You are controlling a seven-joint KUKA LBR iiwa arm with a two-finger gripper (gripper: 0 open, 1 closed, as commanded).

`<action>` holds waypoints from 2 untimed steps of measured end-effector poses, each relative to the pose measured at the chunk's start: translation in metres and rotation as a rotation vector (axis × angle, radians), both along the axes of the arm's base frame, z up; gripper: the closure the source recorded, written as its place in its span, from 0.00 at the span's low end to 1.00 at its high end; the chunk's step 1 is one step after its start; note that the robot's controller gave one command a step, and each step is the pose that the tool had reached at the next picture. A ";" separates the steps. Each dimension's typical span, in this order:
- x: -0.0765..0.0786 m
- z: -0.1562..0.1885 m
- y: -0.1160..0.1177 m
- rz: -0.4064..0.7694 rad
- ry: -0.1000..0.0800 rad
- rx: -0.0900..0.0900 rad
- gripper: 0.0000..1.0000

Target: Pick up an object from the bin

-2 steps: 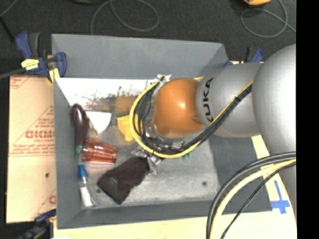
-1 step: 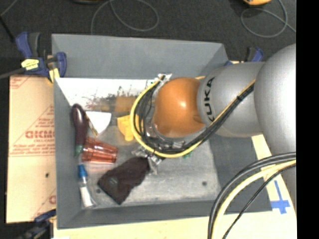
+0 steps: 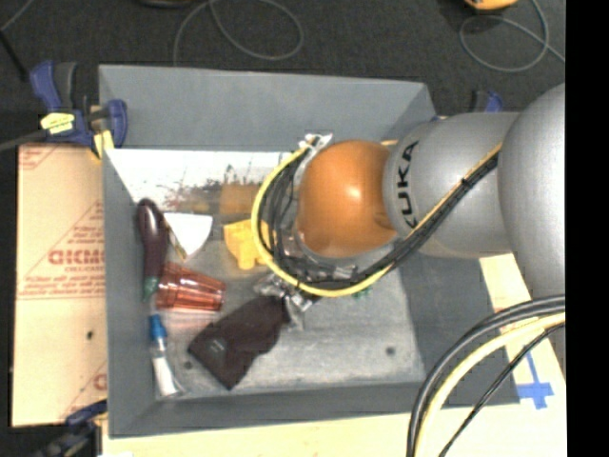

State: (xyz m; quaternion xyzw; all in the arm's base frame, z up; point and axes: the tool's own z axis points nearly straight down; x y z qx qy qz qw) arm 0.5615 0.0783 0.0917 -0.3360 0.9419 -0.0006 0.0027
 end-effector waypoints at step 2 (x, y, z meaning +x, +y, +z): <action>0.003 0.027 0.000 -0.001 -0.009 0.001 1.00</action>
Offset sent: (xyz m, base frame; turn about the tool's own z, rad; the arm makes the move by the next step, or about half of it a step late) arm 0.0001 0.0001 0.0150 0.0000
